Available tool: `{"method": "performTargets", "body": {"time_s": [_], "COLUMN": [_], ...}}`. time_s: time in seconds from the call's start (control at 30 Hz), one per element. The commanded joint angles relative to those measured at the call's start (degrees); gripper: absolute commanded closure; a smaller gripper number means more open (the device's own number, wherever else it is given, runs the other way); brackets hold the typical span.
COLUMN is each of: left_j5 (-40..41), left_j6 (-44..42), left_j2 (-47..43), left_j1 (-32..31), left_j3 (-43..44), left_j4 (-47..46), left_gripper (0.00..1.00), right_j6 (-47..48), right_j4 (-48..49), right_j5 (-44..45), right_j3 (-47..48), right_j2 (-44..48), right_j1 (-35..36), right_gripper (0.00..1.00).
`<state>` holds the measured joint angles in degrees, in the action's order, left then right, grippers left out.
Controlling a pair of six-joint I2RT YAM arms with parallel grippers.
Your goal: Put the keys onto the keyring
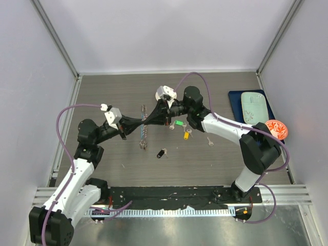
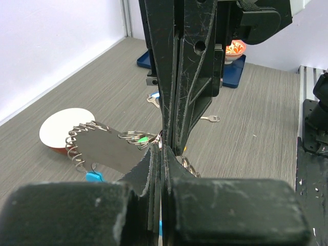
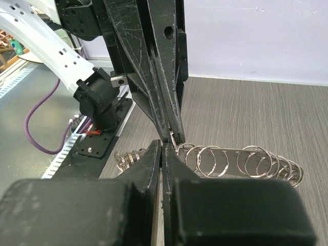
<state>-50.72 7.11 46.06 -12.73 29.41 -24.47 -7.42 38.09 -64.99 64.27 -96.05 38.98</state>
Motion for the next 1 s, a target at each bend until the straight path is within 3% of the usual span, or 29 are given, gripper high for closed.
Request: {"method": "performTargets", "body": {"time_s": [0.0,0.13,0.2,0.37,0.53,0.97], "left_j5": [-0.6,-1.4,-3.0,-5.1,-6.7,-5.3], "left_j6": [-0.3,-0.8,-0.8,-1.1,-0.9,-3.5], "left_j2": [-1.9,-2.6,-2.4,-2.4,-2.0,-2.3], "left_j1": [-0.2,-0.2,-0.2,-0.2,-0.2,-0.2], "left_j3": [1.1,1.0,1.3,1.9,2.2,2.8], "left_j4": [-5.1,-4.2,-3.9,-3.0,-2.9,0.8], "left_gripper": [1.00,1.00,1.00,1.00,1.00,1.00], "right_j6": [3.5,8.6,9.5,11.7,13.3,15.4], "right_j4": [-3.6,-10.8,-11.8,-14.5,-16.4,-18.2], "right_j5": [-1.6,-1.6,-1.0,-1.4,-1.5,2.1], "right_j3": [3.2,4.8,5.1,6.2,6.4,5.0], "right_j2": [-0.2,-0.2,0.0,-0.2,0.3,2.7], "right_j1": [0.4,0.4,0.2,-0.3,-0.3,-2.8], "right_gripper": [0.99,0.97,0.82,0.61,0.59,0.67]}}
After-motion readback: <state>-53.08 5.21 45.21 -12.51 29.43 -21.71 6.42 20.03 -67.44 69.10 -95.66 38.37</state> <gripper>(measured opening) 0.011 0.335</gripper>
